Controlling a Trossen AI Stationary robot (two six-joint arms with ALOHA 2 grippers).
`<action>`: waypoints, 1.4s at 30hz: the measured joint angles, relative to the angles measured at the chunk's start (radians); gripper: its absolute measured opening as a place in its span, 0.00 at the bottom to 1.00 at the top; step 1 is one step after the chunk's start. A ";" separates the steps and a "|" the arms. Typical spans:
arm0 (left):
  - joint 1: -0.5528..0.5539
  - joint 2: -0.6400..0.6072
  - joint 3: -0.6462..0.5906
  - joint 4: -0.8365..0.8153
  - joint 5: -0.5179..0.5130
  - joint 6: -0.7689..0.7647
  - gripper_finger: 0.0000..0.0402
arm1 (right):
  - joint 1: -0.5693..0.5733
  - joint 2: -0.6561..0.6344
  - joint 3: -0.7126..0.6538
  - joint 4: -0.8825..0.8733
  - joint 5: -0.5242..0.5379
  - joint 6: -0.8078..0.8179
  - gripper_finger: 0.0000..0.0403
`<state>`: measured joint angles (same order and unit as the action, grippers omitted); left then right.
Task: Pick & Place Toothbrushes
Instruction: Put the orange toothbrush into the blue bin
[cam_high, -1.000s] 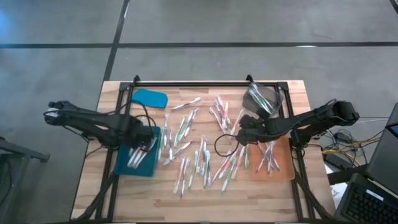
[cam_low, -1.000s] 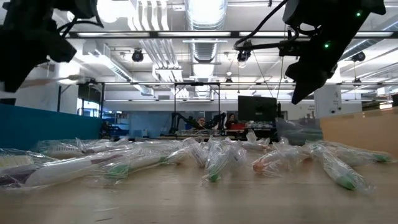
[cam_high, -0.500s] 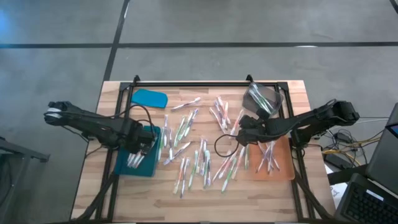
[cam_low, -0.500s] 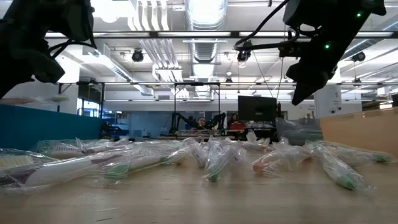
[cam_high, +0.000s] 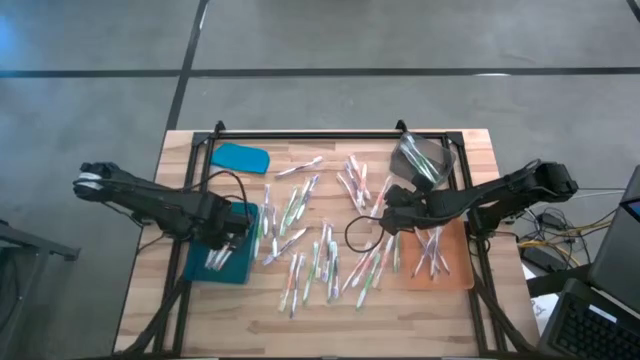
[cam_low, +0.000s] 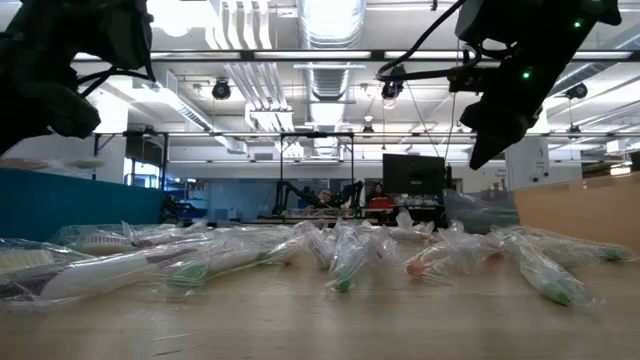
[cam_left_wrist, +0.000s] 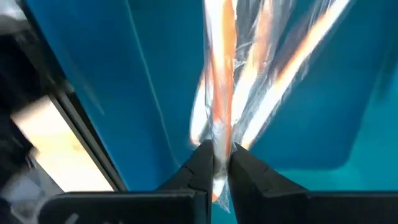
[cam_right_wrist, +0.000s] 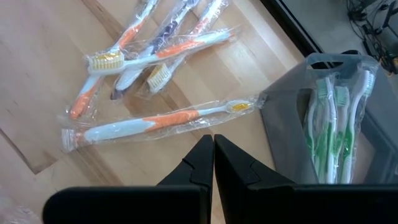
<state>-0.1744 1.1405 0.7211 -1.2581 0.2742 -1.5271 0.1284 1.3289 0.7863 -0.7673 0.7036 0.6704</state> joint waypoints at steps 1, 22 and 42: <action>-0.010 0.007 0.005 -0.001 0.023 -0.018 0.08 | 0.000 0.000 -0.002 0.000 0.000 0.000 0.02; -0.096 0.157 -0.012 0.015 0.098 -0.086 0.10 | 0.000 0.001 -0.006 0.001 -0.008 0.002 0.02; -0.095 0.207 -0.019 0.028 0.109 -0.019 0.24 | 0.000 0.001 -0.006 0.004 -0.008 -0.002 0.02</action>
<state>-0.2699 1.3479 0.7021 -1.2300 0.3828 -1.5461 0.1287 1.3300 0.7803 -0.7635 0.6956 0.6689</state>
